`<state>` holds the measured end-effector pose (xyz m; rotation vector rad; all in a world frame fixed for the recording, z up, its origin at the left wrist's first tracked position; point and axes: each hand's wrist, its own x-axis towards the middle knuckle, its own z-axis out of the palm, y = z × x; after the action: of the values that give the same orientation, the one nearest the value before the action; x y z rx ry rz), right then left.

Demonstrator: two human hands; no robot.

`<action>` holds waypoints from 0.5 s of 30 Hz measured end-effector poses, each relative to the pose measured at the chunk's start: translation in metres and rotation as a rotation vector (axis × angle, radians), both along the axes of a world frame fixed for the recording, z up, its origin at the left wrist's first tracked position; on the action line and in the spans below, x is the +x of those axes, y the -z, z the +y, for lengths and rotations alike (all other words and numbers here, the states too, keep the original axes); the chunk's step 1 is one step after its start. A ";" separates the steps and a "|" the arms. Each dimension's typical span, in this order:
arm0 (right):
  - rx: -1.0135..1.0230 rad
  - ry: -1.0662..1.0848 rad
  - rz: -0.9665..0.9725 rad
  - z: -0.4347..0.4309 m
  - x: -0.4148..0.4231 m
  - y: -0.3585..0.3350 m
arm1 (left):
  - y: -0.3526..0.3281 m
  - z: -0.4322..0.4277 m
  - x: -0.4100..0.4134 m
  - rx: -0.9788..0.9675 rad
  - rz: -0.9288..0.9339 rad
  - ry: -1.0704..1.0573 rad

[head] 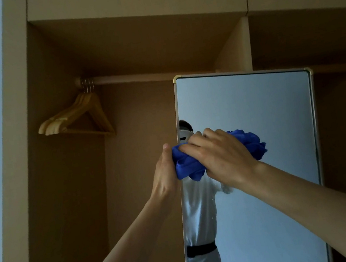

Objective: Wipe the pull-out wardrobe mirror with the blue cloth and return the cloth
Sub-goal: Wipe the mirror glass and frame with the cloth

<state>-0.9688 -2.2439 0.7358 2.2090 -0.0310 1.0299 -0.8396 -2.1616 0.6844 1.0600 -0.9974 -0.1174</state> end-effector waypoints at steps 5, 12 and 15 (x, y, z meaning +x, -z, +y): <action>0.000 -0.029 -0.059 -0.002 -0.008 -0.028 | -0.004 0.002 -0.008 0.021 -0.042 -0.058; 0.018 -0.010 -0.231 -0.019 -0.019 -0.080 | -0.001 0.002 -0.008 0.104 -0.039 -0.152; 0.001 -0.018 -0.201 -0.023 -0.019 -0.062 | 0.004 0.000 -0.005 0.092 -0.062 -0.215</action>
<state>-0.9874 -2.2667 0.7974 2.1024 -0.1021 1.2587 -0.8448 -2.1616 0.6802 1.2550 -0.9346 0.0465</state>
